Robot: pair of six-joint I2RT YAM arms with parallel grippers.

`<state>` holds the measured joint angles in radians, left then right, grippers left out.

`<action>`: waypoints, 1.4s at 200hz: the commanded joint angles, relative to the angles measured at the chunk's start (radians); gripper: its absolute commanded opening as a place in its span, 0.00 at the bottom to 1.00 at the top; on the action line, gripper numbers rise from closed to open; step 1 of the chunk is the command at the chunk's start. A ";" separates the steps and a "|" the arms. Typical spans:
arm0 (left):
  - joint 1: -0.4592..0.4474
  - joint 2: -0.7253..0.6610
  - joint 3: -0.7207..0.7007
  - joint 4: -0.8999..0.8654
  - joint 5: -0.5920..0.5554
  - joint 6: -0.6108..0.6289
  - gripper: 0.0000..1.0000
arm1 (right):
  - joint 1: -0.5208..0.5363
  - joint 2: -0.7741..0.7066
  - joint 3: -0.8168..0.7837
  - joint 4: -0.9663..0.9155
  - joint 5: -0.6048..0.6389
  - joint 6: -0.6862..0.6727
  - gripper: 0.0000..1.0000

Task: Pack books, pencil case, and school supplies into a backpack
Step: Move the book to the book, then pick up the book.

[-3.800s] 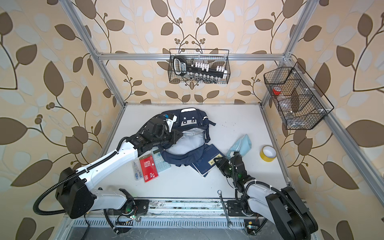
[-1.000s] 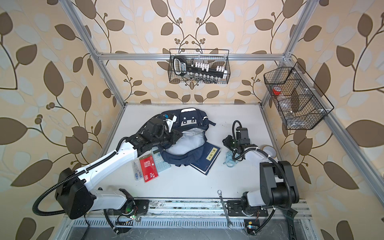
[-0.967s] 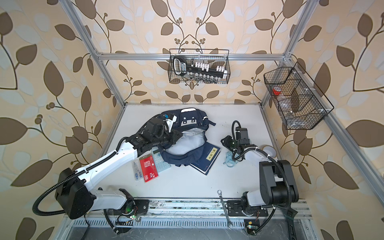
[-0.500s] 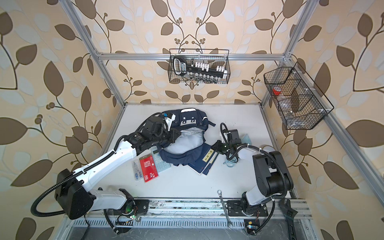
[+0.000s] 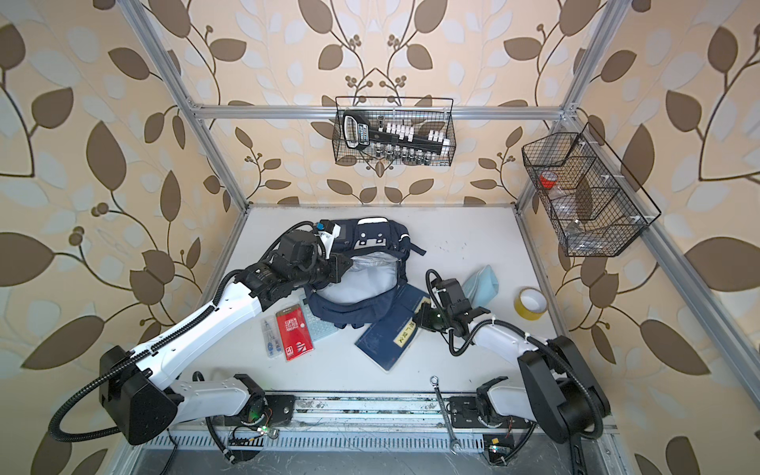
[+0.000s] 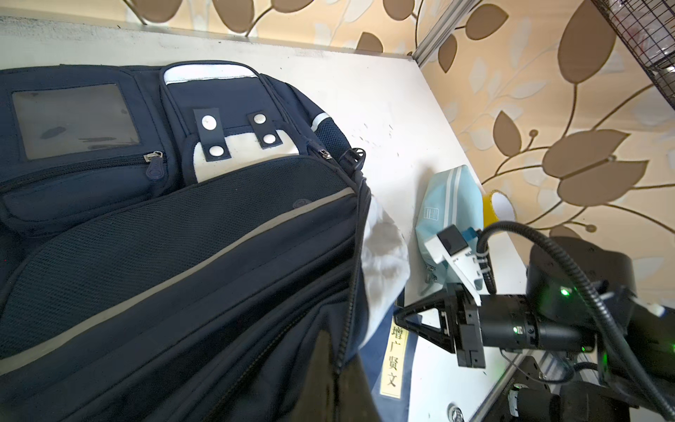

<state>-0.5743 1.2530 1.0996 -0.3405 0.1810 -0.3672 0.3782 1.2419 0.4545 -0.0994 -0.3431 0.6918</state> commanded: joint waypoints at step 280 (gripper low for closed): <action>-0.092 0.282 -0.202 0.564 0.237 -0.412 0.00 | 0.036 -0.446 -0.434 0.156 0.183 0.586 0.70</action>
<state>-0.6312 1.4738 0.9108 0.0513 0.3950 -0.6975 0.4103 0.7662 0.0811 0.0639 -0.1944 1.2041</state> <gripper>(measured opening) 0.048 0.698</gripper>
